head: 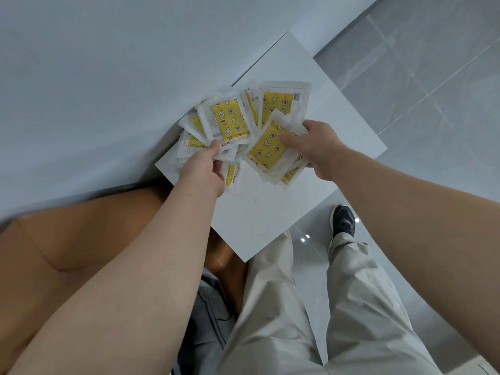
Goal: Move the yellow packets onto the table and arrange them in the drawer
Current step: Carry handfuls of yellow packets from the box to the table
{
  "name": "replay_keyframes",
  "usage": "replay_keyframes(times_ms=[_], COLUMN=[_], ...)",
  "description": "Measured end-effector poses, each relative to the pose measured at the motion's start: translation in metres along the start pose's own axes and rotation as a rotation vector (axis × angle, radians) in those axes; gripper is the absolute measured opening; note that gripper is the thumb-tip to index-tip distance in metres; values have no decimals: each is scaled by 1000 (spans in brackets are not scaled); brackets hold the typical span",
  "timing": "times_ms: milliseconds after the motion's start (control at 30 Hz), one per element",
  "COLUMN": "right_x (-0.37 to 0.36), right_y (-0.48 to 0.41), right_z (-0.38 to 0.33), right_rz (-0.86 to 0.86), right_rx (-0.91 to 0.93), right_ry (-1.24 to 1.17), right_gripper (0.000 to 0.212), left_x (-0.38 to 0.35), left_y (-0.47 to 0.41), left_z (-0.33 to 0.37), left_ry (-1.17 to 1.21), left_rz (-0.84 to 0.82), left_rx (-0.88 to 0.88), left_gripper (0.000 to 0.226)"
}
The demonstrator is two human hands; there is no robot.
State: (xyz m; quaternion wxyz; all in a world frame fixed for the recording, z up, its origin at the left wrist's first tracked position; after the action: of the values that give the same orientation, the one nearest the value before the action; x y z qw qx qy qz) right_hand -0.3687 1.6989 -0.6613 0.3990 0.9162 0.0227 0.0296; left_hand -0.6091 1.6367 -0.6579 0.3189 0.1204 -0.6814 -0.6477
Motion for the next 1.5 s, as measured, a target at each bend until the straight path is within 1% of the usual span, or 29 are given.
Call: replay_keyframes(times_ms=[67, 133, 300, 367, 467, 633, 767, 900, 1033, 1133, 1300, 1400, 1500], right_x=[-2, -3, -1, 1, 7, 25, 46, 81, 128, 170, 239, 274, 304], right_y=[4, 9, 33, 46, 72, 125, 173, 218, 259, 295, 368, 415, 457], right_z=[-1, -3, -12, -18, -30, -58, -83, -103, -117, -119, -99, -72, -38], right_rz=[-9, -11, -2, 0, 5, 48, 93, 180, 299, 408, 594, 722, 828], right_rx=[-16, -29, -59, -69, -73, -51, -11, 45, 118, 188, 298, 343, 376], right_ry=[-7, -7, -16, -19, -29, -71, -143, -269, -412, -540, -711, -827, -931], right_gripper=[27, 27, 26, 26, 26, 24, 22, 30, 31, 28, 29, 27, 30], left_x=[4, 10, 23, 28, 35, 39, 29, 5, -41, -83, -148, -176, -199], left_y=[4, 11, 35, 47, 69, 125, 188, 249, 304, 339, 393, 421, 448], left_z=[0, 1, 2, 1, 1, 4, 6, 6, -7, -30, -93, -142, -199], left_ry=[21, 29, 134, 148, 115, 24, -62, -145, -323, -467, -673, -779, -882], left_rz=[-17, -35, -127, -156, -184, -244, -334, -457, -613, -712, -845, -904, -952], left_rx=[4, -6, -33, -45, -66, -121, -182, -230, -269, -300, -331, -320, -315], left_gripper=[25, 22, 17, 20, 24, 20, 15, 16, 24, 32, 34, 36, 38])
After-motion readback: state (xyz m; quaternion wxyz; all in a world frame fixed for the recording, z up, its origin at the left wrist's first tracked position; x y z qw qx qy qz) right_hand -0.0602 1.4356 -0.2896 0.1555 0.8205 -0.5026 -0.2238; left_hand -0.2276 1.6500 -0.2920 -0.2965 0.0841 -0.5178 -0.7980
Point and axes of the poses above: each hand's wrist, its own y-axis away from the middle knuckle, its own x-axis out of the back of the hand, z = x × y, the point moved 10 cm from there along -y, towards the middle knuckle, and after that the axes turned 12 degrees about x, right-handed, at the moved point
